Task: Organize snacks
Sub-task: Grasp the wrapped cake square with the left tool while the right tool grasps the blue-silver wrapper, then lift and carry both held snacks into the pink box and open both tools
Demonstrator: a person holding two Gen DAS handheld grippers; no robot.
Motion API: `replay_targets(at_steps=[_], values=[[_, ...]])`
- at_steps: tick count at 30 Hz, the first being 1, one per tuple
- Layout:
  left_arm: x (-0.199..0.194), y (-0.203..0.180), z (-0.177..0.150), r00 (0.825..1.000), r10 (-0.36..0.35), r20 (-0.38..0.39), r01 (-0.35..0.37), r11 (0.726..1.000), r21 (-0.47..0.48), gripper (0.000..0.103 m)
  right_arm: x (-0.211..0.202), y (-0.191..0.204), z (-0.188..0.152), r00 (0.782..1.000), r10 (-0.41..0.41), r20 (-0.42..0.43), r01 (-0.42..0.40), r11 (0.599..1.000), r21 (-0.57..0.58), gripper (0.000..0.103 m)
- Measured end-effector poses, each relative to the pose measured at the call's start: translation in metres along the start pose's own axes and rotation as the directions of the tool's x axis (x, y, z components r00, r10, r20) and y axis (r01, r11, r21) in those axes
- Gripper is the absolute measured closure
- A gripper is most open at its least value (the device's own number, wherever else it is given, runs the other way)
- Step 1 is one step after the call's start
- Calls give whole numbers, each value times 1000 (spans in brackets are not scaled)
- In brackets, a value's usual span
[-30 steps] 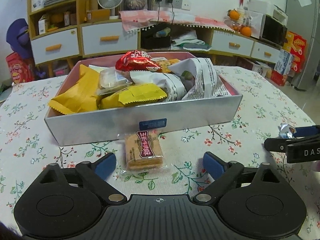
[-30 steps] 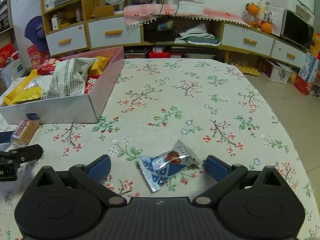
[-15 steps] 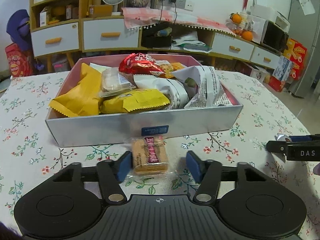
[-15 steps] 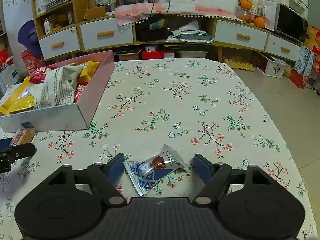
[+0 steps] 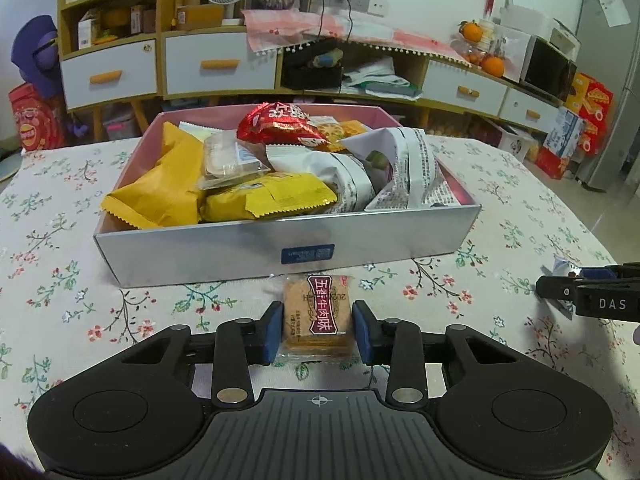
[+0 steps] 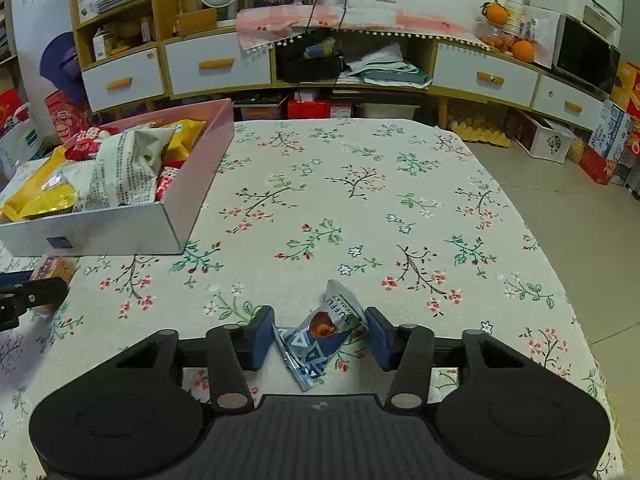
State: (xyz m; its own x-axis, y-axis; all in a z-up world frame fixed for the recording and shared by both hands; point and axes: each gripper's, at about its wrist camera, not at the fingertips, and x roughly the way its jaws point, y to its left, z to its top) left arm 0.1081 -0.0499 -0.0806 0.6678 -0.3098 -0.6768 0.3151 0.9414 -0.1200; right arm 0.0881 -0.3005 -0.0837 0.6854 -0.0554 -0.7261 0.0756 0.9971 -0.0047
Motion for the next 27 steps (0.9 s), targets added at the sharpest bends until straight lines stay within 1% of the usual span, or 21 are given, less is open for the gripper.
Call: replay_targets(at_steps=[4, 8, 14, 19, 22, 24, 26, 27], values=[[-3, -3, -1, 1000, -4, -12, 4, 1000, 5, 70, -6, 1, 2, 1000, 3, 14, -2, 1000, -28, 98], [-5, -4, -1, 1000, -8, -28, 8, 1000, 2, 71, -6, 0, 5, 1000, 7, -1, -7, 1000, -18, 103], [-7, -6, -1, 999, -18, -50, 18, 1000, 0, 71, -10, 0, 7, 999, 38, -11, -38, 999, -9, 103], [-8, -7, -2, 998, -20, -58, 20, 1000, 5, 71, -4, 2, 1, 998, 41, -55, -43, 999, -33, 103], [-9, -7, -3, 998, -24, -64, 24, 1000, 3, 71, -7, 1, -1, 998, 37, -47, -39, 998, -49, 103], [-9, -7, -3, 997, -26, -67, 26, 1000, 2, 71, -13, -3, -1, 998, 48, -31, -49, 998, -44, 95], [-9, -7, -3, 997, -28, -70, 28, 1000, -1, 71, -19, -9, 1, 998, 62, -14, -63, 998, -26, 84], [-9, -7, -2, 997, -30, -71, 29, 1000, -3, 71, -20, -11, 3, 998, 64, -9, -64, 998, -16, 82]])
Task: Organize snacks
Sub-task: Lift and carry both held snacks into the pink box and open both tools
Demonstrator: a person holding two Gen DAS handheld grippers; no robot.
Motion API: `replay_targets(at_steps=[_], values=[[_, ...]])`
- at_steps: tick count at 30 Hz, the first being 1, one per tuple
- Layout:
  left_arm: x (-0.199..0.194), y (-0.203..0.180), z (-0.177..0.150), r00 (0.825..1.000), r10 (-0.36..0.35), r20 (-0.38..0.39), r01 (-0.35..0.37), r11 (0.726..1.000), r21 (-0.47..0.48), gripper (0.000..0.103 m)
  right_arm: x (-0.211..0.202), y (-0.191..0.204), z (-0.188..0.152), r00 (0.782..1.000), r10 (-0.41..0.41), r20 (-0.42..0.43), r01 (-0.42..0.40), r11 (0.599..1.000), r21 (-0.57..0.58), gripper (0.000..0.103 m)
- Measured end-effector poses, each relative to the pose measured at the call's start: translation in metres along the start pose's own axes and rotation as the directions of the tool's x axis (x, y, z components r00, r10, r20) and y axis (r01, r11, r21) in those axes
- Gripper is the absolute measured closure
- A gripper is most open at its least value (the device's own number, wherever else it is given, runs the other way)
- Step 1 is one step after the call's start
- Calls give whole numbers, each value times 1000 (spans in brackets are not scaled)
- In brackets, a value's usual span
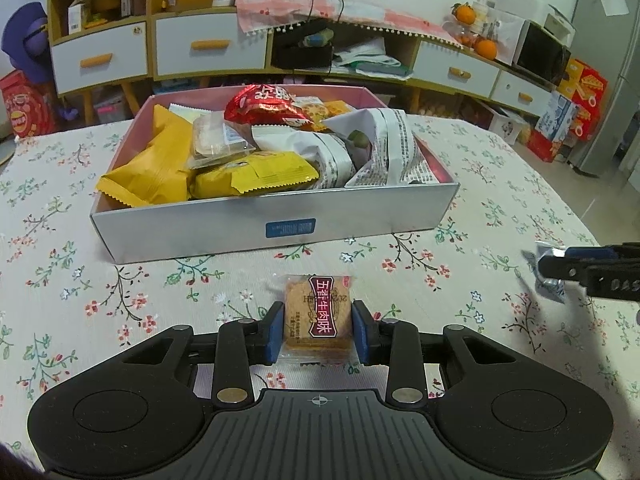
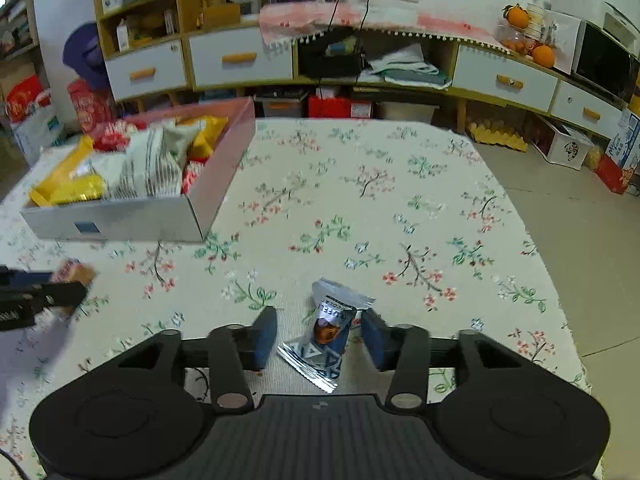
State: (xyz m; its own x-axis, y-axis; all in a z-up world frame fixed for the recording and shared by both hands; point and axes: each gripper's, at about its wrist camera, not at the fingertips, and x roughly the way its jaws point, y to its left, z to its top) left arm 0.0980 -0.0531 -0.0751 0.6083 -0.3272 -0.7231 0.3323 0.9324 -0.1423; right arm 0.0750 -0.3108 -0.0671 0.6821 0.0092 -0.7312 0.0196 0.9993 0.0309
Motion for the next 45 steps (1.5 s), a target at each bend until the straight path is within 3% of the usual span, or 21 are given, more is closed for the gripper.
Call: replay_targets(at_steps=[4, 7, 10, 13, 16, 23, 35, 41, 43, 45], values=[[0, -1, 0, 1000, -4, -3, 4, 1000, -2, 71, 0, -7, 1, 999, -32, -10, 32, 999, 22, 72], [0, -1, 0, 1000, -3, -4, 3, 1000, 0, 71, 5, -8, -2, 999, -39, -25, 40, 999, 10, 72], [1, 0, 0, 1000, -3, -4, 3, 1000, 4, 71, 11, -7, -2, 998, -32, -49, 32, 999, 10, 77], [1, 0, 0, 1000, -3, -3, 3, 1000, 7, 71, 15, -5, -3, 998, -25, -63, 26, 1000, 13, 97], [1, 0, 0, 1000, -4, -4, 4, 1000, 6, 71, 18, -5, -3, 998, -29, -62, 30, 999, 18, 102], [-2, 0, 1, 1000, -22, -5, 22, 1000, 10, 71, 12, -4, 3, 998, 19, -53, -16, 999, 49, 103], [-2, 1, 1, 1000, -25, -15, 25, 1000, 15, 71, 20, 11, 1, 997, 12, -72, -16, 999, -48, 103], [-1, 0, 0, 1000, -25, -18, 25, 1000, 17, 71, 24, 6, 4, 998, 15, -68, -16, 1000, -15, 96], [-1, 0, 0, 1000, -26, -17, 27, 1000, 15, 71, 25, 6, 5, 998, 14, -68, -14, 1000, -5, 96], [-1, -1, -1, 999, -29, -17, 29, 999, 17, 71, 26, 7, 5, 998, 7, -64, -8, 1000, -6, 103]])
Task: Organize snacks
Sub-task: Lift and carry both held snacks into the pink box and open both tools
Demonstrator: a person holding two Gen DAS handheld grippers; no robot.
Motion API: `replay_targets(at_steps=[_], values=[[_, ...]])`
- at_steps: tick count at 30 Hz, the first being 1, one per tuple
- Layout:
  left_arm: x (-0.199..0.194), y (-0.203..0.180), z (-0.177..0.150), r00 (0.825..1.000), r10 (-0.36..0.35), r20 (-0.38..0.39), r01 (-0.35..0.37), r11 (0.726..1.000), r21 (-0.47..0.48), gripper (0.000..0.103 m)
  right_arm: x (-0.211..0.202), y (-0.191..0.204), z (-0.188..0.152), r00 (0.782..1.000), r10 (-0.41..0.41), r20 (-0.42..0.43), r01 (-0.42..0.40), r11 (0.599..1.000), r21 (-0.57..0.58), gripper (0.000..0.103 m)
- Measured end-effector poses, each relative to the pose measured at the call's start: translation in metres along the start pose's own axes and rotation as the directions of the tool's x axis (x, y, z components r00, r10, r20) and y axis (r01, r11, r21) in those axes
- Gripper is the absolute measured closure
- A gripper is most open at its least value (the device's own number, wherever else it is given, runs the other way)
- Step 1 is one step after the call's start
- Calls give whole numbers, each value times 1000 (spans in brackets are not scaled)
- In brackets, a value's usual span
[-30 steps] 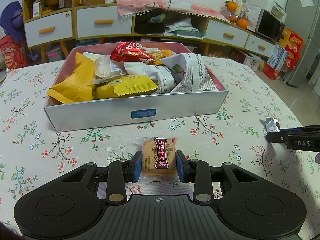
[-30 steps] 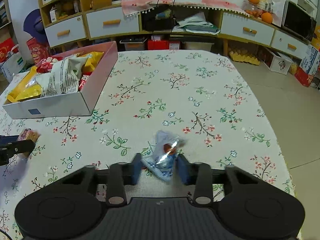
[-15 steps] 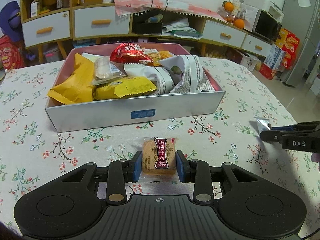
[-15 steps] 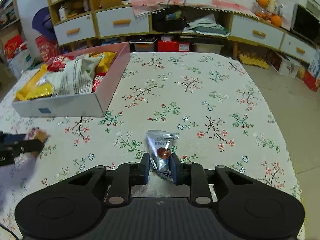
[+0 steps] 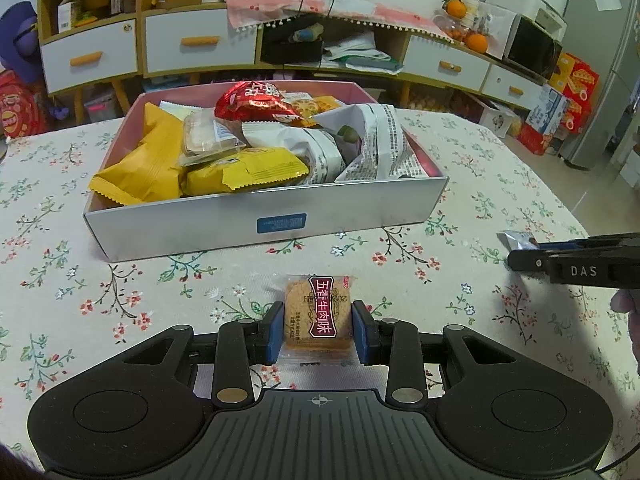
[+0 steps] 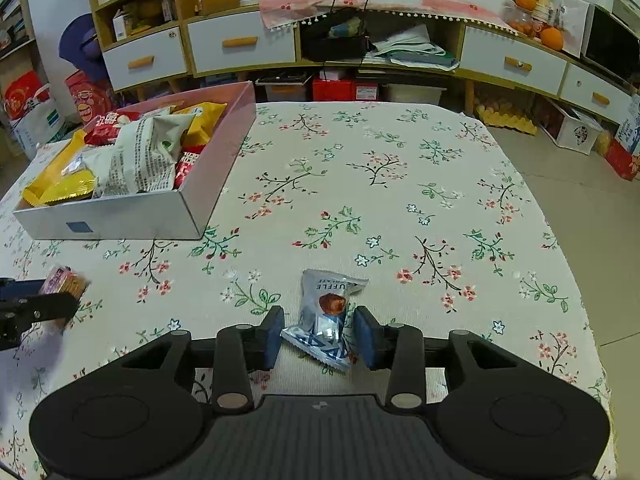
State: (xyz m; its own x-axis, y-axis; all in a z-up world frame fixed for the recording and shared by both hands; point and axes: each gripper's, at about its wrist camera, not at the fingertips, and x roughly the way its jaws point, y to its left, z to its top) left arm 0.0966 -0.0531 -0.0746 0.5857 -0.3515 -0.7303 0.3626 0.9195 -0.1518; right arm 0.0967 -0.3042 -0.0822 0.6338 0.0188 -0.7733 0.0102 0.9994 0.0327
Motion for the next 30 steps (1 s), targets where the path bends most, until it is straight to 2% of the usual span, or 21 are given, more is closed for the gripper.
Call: replay_targets(at_steps=[4, 18, 24, 29, 30], values=[[0, 0, 1, 1000, -4, 0, 4, 1000, 5, 71, -3, 6, 1, 1000, -18, 5, 19, 1000, -22, 103], [-21, 8, 9, 999, -13, 45, 13, 1000, 4, 71, -19, 23, 14, 999, 39, 28, -39, 999, -16, 103], [-33, 23, 27, 996, -4, 91, 8, 999, -52, 71, -29, 40, 36, 993, 96, 72, -99, 995, 33, 103], [-33, 43, 48, 992, 38, 119, -30, 997, -71, 71, -27, 55, 56, 985, 141, 100, -147, 988, 53, 103], [-32, 48, 54, 991, 46, 127, -38, 997, -70, 71, -23, 62, 69, 981, 151, 123, -157, 987, 43, 103]])
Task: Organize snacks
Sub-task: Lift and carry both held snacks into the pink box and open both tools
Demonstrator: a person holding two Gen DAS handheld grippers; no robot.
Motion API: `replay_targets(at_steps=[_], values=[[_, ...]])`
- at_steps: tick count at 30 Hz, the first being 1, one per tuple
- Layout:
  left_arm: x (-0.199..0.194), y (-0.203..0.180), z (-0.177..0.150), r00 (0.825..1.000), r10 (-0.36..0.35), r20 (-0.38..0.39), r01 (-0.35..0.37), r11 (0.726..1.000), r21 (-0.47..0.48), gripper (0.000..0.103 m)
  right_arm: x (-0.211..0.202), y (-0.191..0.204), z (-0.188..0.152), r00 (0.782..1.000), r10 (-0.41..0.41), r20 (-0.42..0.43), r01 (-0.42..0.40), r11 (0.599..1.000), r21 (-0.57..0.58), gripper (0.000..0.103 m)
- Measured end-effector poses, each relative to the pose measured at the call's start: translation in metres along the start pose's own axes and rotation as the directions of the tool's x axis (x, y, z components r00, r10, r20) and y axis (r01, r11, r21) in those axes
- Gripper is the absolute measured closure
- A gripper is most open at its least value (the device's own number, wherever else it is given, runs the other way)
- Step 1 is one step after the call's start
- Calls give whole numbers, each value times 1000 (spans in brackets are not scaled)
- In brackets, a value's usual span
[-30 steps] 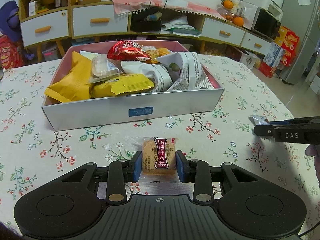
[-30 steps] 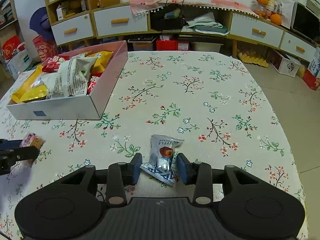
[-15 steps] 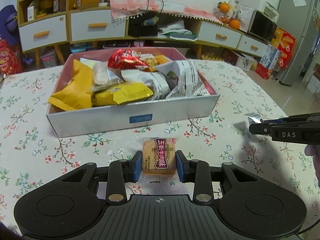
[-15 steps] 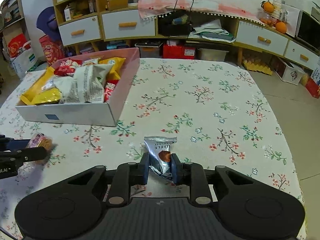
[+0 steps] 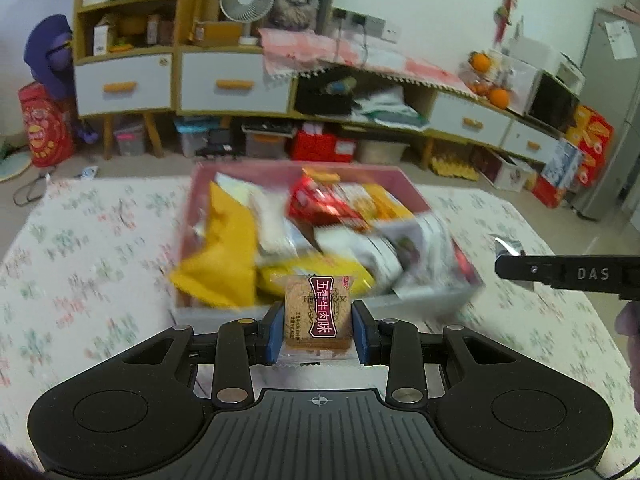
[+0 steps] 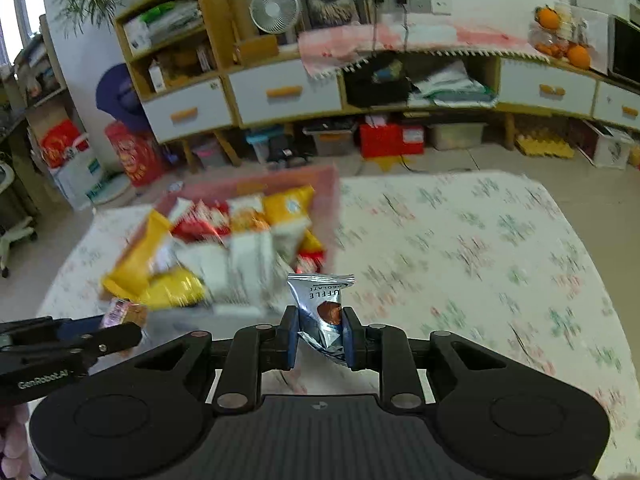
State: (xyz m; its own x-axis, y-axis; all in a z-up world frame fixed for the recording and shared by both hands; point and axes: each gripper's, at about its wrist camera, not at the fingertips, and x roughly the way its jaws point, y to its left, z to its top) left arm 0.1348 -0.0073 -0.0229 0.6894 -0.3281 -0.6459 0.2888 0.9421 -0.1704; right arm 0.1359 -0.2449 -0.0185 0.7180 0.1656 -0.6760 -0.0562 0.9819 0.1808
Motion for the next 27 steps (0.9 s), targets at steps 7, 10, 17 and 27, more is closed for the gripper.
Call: replay_targets(at_steps=[7, 10, 17, 27], values=[[36, 33, 39, 999, 6, 46, -4, 999, -37, 71, 37, 7, 38, 997, 52, 59, -53, 998, 17, 103], [53, 40, 52, 998, -10, 57, 11, 1000, -19, 71, 50, 4, 44, 996, 65, 63, -67, 997, 31, 103], [84, 47, 65, 998, -14, 63, 13, 1000, 10, 71, 88, 0, 56, 995, 85, 54, -89, 993, 78, 103], [88, 45, 65, 998, -7, 65, 6, 1000, 13, 46, 90, 0, 56, 995, 76, 68, -81, 994, 79, 87]])
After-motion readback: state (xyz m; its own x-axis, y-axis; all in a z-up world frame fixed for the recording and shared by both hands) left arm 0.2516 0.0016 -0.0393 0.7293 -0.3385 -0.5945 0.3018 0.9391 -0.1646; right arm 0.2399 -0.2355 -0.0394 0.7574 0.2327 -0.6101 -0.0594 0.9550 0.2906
